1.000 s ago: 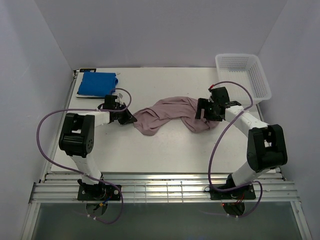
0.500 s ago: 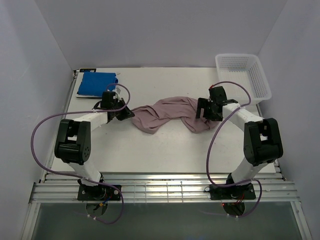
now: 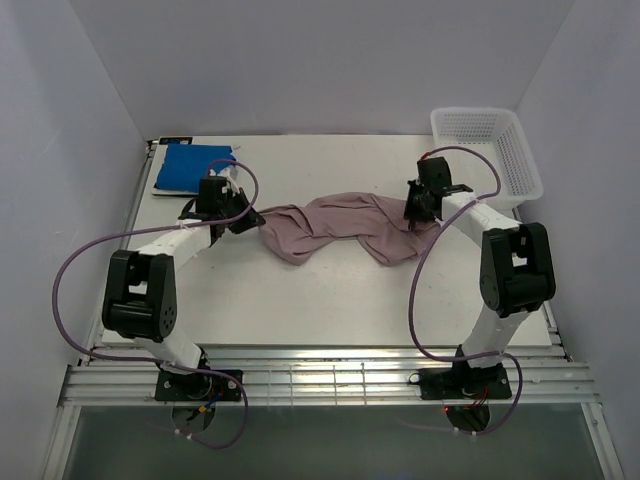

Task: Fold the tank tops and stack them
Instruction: Flatten the tank top out

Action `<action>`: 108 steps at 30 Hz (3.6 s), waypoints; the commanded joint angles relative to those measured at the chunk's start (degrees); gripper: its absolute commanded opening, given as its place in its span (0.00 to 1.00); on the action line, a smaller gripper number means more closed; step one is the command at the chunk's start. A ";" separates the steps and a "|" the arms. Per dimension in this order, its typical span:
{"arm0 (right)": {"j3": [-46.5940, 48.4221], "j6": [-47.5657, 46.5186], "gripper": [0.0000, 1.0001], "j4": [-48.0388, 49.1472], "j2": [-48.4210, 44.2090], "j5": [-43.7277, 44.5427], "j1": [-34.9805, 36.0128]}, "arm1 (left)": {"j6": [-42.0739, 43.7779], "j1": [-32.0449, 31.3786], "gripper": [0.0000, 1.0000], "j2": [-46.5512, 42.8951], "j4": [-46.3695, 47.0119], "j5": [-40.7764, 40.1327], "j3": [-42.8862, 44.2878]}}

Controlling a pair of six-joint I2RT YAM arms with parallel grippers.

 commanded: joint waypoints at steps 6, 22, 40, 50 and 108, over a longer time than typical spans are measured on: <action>10.21 -0.83 0.08 2.82 -12.49 -9.68 -5.05 | 8.43 -0.21 0.00 -16.88 7.85 -8.87 5.81; 12.42 0.58 0.08 -1.13 -37.10 -31.33 -20.52 | 10.56 -0.03 0.00 -45.60 -0.20 -22.33 8.28; 4.43 -1.62 0.08 0.44 -28.78 -25.07 -21.15 | -5.53 0.23 0.00 -35.03 -13.76 -22.86 -3.05; 24.28 -7.42 0.90 -11.77 -4.23 -16.12 -16.23 | -6.24 2.25 0.98 -4.41 -15.43 -19.17 11.08; -36.18 12.27 0.84 0.80 -26.56 -9.43 15.15 | -7.64 -9.26 0.70 4.99 -7.34 4.30 2.13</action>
